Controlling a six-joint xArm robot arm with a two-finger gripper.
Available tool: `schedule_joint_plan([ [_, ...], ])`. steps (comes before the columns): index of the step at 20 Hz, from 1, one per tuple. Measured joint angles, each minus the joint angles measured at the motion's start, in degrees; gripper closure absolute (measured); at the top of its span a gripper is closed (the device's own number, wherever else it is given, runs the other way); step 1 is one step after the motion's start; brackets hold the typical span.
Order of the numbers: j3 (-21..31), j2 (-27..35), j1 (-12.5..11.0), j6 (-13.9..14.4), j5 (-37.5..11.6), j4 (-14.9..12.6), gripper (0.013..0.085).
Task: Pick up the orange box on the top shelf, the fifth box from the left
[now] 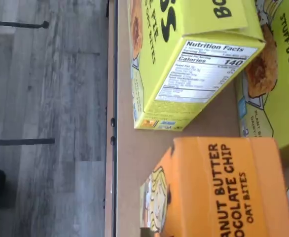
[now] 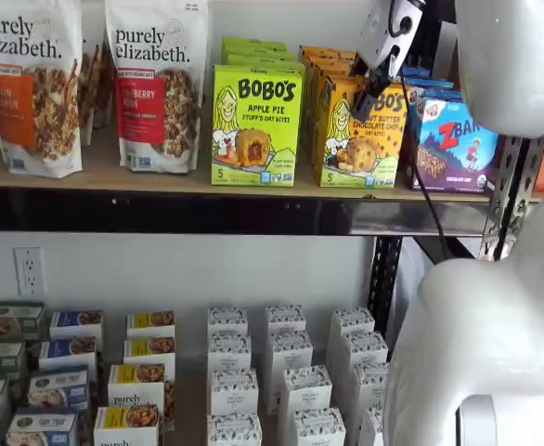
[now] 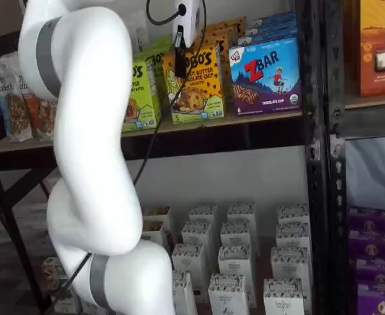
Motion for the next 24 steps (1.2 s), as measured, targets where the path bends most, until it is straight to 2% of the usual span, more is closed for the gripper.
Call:
schedule_joint_plan([
  [10,1.25,-0.76,0.38,0.14,-1.57,-0.03,0.0410],
  [11,1.33,-0.82,0.40,0.15,-1.64,-0.05,0.0450],
  [12,1.36,-0.84,0.41,0.15,-1.66,-0.05,0.0450],
  [13,1.41,-0.87,0.42,0.16,-1.69,-0.05,0.0490],
  [14,1.46,-0.90,0.42,0.16,-1.73,-0.04,0.0490],
  [17,1.54,-0.97,0.40,0.14,-1.75,0.01,0.0570],
  [24,0.95,-0.70,0.37,0.25,-0.53,0.01,0.0570],
])
